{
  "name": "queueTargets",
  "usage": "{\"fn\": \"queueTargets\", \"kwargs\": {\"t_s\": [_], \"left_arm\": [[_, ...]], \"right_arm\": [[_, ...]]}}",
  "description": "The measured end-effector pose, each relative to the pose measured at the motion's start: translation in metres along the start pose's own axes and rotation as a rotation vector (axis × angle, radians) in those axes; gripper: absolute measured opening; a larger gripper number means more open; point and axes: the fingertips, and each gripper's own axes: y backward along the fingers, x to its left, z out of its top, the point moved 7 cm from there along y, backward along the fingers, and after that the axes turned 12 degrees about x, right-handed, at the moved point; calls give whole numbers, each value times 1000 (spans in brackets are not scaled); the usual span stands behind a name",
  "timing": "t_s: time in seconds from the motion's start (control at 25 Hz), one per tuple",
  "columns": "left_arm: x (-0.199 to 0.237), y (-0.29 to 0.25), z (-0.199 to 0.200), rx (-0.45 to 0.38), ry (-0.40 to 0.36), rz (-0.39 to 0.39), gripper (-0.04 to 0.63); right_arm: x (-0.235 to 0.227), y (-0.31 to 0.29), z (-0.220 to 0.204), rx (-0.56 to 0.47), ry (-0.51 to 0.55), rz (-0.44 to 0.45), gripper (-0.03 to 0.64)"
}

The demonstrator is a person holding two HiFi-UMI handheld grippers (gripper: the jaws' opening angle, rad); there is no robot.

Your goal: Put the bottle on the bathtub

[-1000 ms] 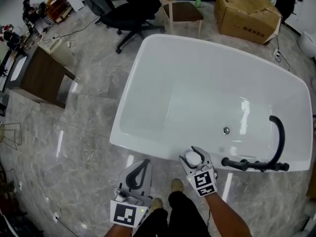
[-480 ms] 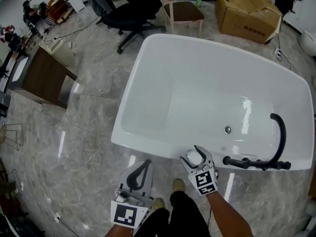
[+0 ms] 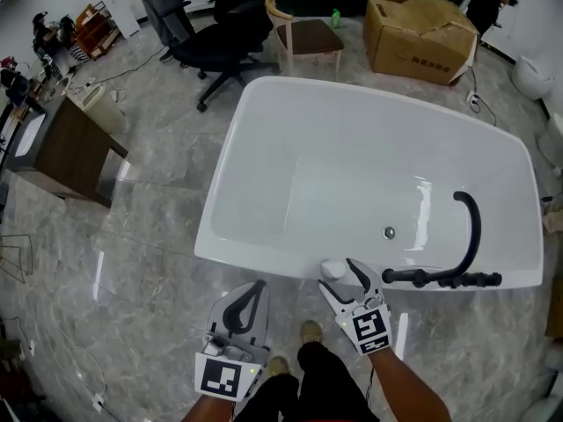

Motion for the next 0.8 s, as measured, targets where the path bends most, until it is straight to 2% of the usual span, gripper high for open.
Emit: {"fn": "queueTargets", "kwargs": {"t_s": [0.24, 0.36, 0.44, 0.52, 0.68, 0.8], "left_arm": [[-13, 46, 19, -61, -17, -50, 12], [-18, 76, 35, -141, -31, -65, 12], [-22, 99, 39, -159, -32, -87, 12], [-26, 122, 40, -159, -29, -111, 12], [-30, 161, 52, -225, -37, -131, 12], [-34, 182, 55, -238, -37, -147, 12]], "right_arm": [[36, 78, 55, -109, 6, -43, 245], [63, 117, 79, -193, 5, -65, 197], [85, 142, 92, -243, 0, -74, 167], [108, 165, 101, -274, -6, -81, 135], [148, 199, 113, -315, -1, -101, 92], [168, 217, 119, -337, -1, -108, 69]]}}
